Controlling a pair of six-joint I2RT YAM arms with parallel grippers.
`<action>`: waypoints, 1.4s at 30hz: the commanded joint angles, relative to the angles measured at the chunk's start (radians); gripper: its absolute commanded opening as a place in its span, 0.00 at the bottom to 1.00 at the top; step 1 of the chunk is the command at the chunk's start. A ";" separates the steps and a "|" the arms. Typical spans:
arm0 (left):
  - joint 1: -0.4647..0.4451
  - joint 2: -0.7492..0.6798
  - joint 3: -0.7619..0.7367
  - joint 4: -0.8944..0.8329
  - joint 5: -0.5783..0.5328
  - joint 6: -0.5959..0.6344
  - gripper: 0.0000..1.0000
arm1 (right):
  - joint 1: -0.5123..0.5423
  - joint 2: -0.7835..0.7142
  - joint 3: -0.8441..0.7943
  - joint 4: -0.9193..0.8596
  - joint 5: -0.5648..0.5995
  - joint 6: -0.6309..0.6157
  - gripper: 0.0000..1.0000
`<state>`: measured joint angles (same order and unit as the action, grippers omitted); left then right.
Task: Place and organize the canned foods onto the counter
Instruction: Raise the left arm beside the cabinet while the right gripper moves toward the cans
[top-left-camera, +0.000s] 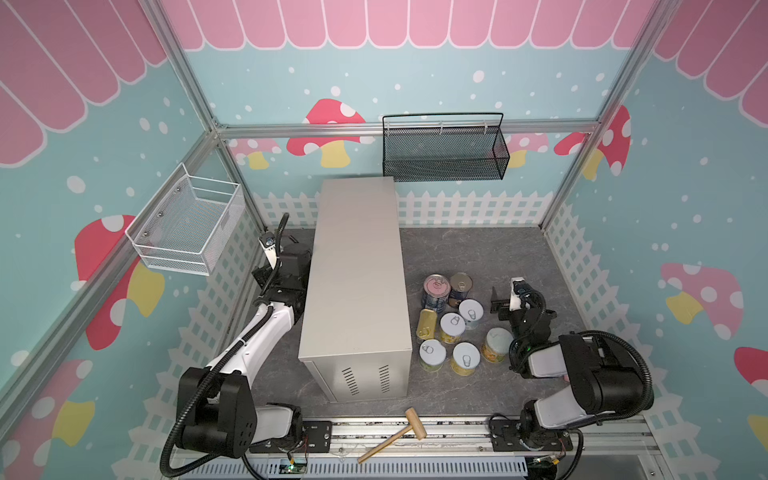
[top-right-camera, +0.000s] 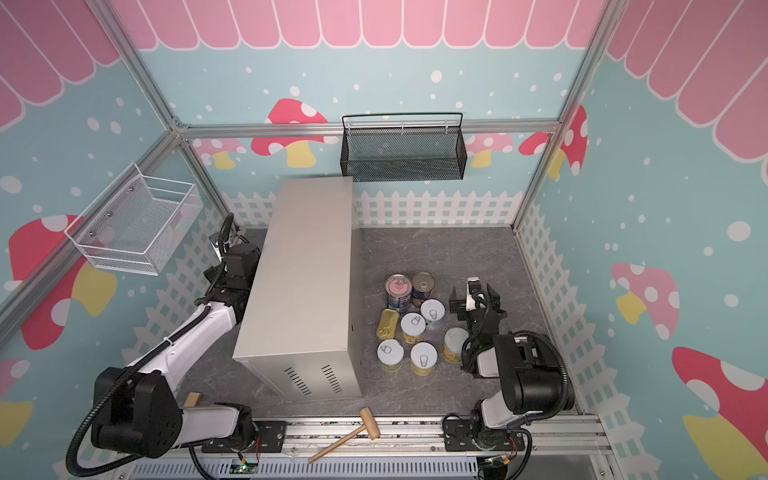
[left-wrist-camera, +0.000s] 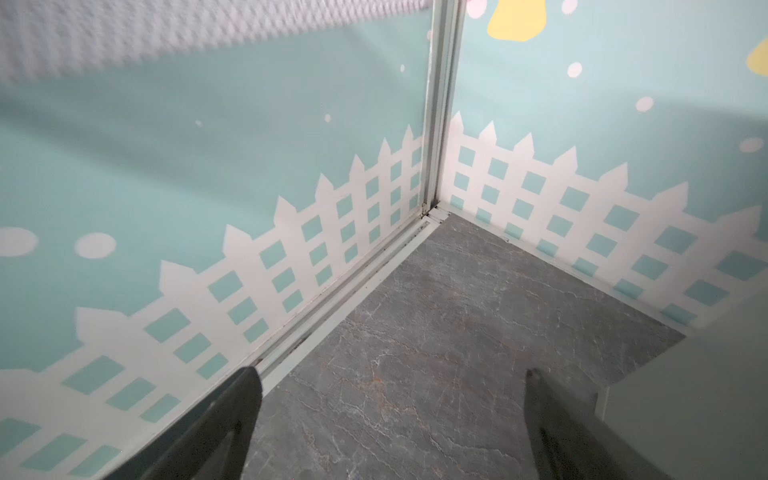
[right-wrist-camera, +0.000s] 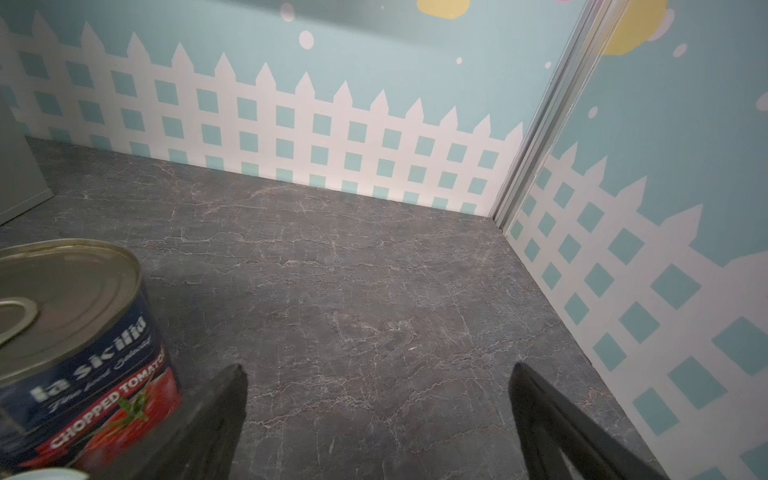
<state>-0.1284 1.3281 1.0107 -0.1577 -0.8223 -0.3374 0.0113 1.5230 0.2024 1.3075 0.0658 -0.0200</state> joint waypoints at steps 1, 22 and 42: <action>-0.006 -0.012 0.120 -0.404 -0.063 -0.110 0.99 | -0.020 0.007 0.012 -0.005 -0.042 0.013 1.00; 0.047 -0.214 0.438 -0.601 0.418 0.297 0.99 | 0.025 -0.159 0.475 -0.972 -0.081 0.197 0.99; 0.047 -0.262 0.506 -0.648 1.140 0.289 0.99 | 0.182 -0.152 0.633 -1.435 -0.179 0.138 0.99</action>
<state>-0.0853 1.0889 1.5387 -0.8032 0.2413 -0.0704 0.1783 1.3914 0.8463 -0.0914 -0.0807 0.1493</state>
